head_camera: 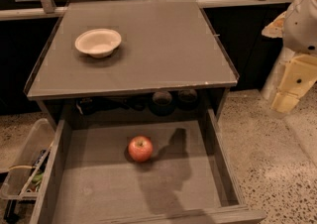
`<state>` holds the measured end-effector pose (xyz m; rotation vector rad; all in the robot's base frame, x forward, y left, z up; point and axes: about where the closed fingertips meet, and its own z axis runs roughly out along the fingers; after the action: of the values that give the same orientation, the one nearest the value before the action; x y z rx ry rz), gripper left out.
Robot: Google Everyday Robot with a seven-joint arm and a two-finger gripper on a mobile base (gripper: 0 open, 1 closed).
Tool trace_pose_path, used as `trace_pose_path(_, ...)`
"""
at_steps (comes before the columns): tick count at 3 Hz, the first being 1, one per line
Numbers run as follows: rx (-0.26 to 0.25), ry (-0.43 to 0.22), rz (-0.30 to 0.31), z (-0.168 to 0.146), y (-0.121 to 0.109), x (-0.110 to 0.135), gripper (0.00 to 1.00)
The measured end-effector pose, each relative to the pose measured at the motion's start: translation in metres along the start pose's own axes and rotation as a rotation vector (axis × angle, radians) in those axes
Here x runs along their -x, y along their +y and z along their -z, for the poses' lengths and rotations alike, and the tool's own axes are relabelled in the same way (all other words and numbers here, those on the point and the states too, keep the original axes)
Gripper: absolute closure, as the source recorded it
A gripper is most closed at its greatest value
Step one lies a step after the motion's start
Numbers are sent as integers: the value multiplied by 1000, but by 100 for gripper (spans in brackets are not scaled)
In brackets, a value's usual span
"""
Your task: Pick apple from top drawer and place on counter
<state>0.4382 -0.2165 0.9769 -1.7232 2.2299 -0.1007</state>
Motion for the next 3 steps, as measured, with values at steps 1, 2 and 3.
trace_pose_path(1,-6,-13,6,-2,1,4,0)
trace_pose_path(2,-15,-41,42,-15,8,13,0)
trace_pose_path(3,-18,-114,84,-33,10,22,0)
